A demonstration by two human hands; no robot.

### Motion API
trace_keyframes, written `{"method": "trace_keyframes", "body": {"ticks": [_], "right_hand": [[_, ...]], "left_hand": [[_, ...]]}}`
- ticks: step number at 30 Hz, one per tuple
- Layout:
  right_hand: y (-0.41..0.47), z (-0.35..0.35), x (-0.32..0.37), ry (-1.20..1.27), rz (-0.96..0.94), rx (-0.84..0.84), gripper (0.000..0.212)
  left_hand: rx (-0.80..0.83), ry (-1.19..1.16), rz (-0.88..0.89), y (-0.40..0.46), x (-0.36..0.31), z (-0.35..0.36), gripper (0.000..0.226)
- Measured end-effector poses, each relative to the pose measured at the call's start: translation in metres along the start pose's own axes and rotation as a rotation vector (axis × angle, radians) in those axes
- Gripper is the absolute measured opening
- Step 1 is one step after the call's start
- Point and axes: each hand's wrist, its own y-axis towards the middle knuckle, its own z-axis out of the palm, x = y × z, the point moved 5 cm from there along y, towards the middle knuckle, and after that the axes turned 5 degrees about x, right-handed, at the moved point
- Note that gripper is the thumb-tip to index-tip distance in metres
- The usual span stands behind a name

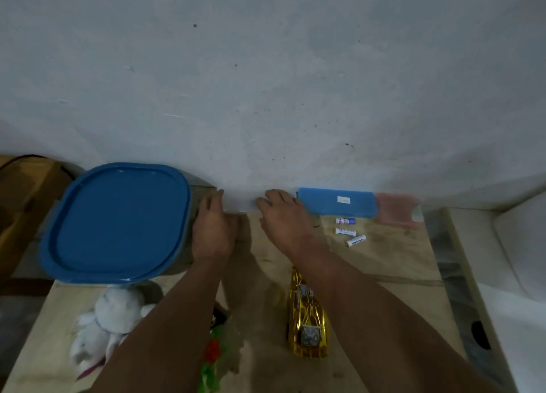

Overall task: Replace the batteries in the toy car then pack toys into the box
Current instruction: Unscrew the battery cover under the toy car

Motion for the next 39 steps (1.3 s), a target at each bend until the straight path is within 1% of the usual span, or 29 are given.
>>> {"method": "trace_keyframes", "body": {"ticks": [5, 8, 13, 15, 18, 21, 22, 25, 27, 30, 32, 33, 35, 37, 39], "right_hand": [[0.004, -0.006, 0.008, -0.058, -0.033, 0.001, 0.039], [0.012, -0.011, 0.018, -0.15, -0.044, 0.05, 0.04], [0.028, -0.017, 0.03, -0.242, -0.06, 0.115, 0.028], [0.03, -0.015, 0.03, -0.247, -0.066, 0.132, 0.029], [0.032, -0.012, 0.031, -0.254, -0.081, 0.141, 0.034], [0.034, -0.015, 0.025, -0.222, -0.082, 0.14, 0.039], [0.034, -0.017, 0.022, -0.209, -0.082, 0.14, 0.038], [0.031, -0.024, 0.012, -0.151, -0.082, 0.114, 0.027], [0.028, -0.031, 0.006, -0.117, -0.081, 0.063, 0.025], [0.022, -0.043, -0.004, -0.117, -0.078, -0.062, 0.025], [0.019, -0.051, -0.014, -0.082, -0.04, -0.164, 0.017], [0.018, -0.052, -0.019, -0.028, -0.013, -0.196, 0.011], [0.016, -0.051, -0.027, 0.088, 0.036, -0.209, 0.001], [0.013, -0.044, -0.03, 0.142, 0.029, -0.19, 0.008], [0.011, -0.032, -0.026, 0.169, -0.032, -0.133, 0.016]], "left_hand": [[0.01, 0.08, 0.016, 0.0, 0.002, 0.001, 0.065], [0.021, 0.092, 0.027, 0.001, 0.002, 0.0, 0.063], [0.011, 0.01, 0.023, -0.001, -0.002, -0.003, 0.057], [-0.006, -0.019, 0.033, 0.0, -0.003, -0.004, 0.05], [0.008, -0.018, 0.036, 0.003, -0.003, -0.006, 0.049], [-0.022, -0.096, 0.023, 0.003, -0.002, -0.007, 0.049], [-0.032, -0.127, 0.016, 0.002, -0.002, -0.007, 0.052], [-0.055, -0.164, -0.009, -0.004, -0.002, -0.002, 0.072], [-0.104, -0.215, -0.032, -0.009, -0.004, -0.002, 0.078], [-0.14, -0.271, -0.056, -0.01, -0.004, -0.001, 0.074], [-0.142, -0.241, -0.065, -0.008, -0.003, 0.001, 0.066], [-0.147, -0.228, -0.058, -0.008, -0.003, 0.001, 0.06], [-0.151, -0.211, -0.045, -0.008, -0.003, 0.003, 0.052], [-0.136, -0.199, -0.061, -0.007, -0.002, 0.005, 0.053], [-0.131, -0.195, -0.071, -0.005, 0.0, 0.006, 0.055]]}}
